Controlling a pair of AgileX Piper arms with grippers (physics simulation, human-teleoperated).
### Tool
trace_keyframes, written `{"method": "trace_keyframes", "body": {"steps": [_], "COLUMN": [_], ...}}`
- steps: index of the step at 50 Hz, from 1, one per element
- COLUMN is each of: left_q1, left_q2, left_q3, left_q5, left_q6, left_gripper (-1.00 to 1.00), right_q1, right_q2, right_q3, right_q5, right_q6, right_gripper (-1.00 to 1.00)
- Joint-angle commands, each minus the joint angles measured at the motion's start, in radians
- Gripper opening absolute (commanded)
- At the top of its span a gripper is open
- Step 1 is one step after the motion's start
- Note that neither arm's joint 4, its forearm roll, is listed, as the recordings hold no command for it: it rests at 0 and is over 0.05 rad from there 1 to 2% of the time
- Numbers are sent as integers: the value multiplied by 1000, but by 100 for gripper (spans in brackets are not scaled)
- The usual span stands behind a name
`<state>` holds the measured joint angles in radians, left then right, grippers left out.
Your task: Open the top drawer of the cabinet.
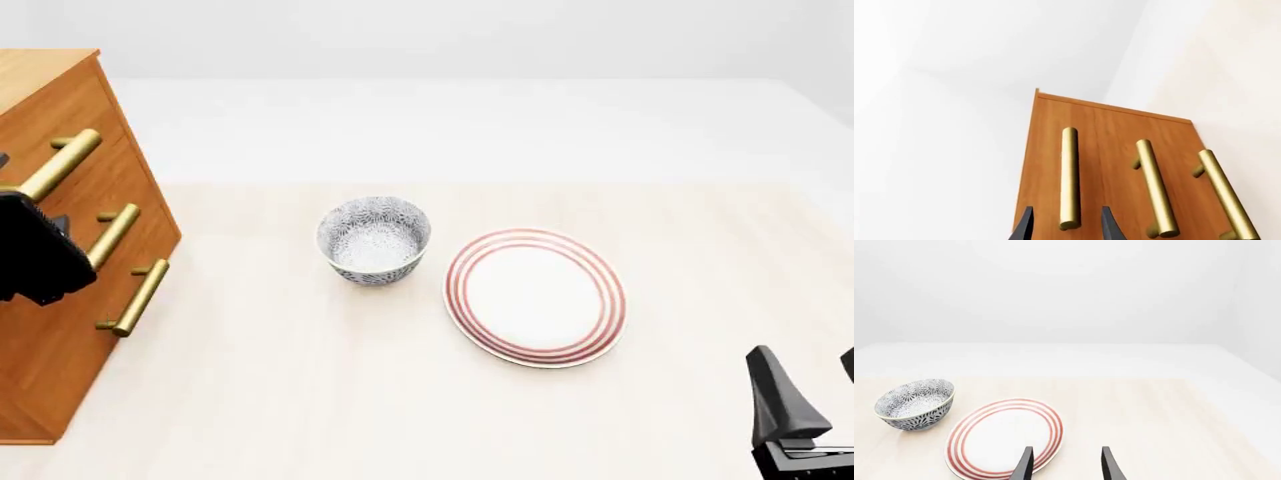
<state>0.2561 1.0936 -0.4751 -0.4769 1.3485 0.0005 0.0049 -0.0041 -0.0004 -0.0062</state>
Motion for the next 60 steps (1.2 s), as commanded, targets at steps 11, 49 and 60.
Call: {"method": "trace_keyframes", "body": {"steps": [11, 49, 60], "left_q1": [30, -21, -52], "left_q2": [118, 124, 103], "left_q3": [-31, 48, 71], "left_q5": [-77, -198, -214], "left_q6": [7, 111, 130], "left_gripper": [100, -100, -100], "right_q1": [0, 0, 0], "right_q2": [0, 0, 0], "right_q3": [0, 0, 0], "right_q5": [0, 0, 0], "right_q6": [0, 0, 0], "right_gripper": [100, 100, 100]}}
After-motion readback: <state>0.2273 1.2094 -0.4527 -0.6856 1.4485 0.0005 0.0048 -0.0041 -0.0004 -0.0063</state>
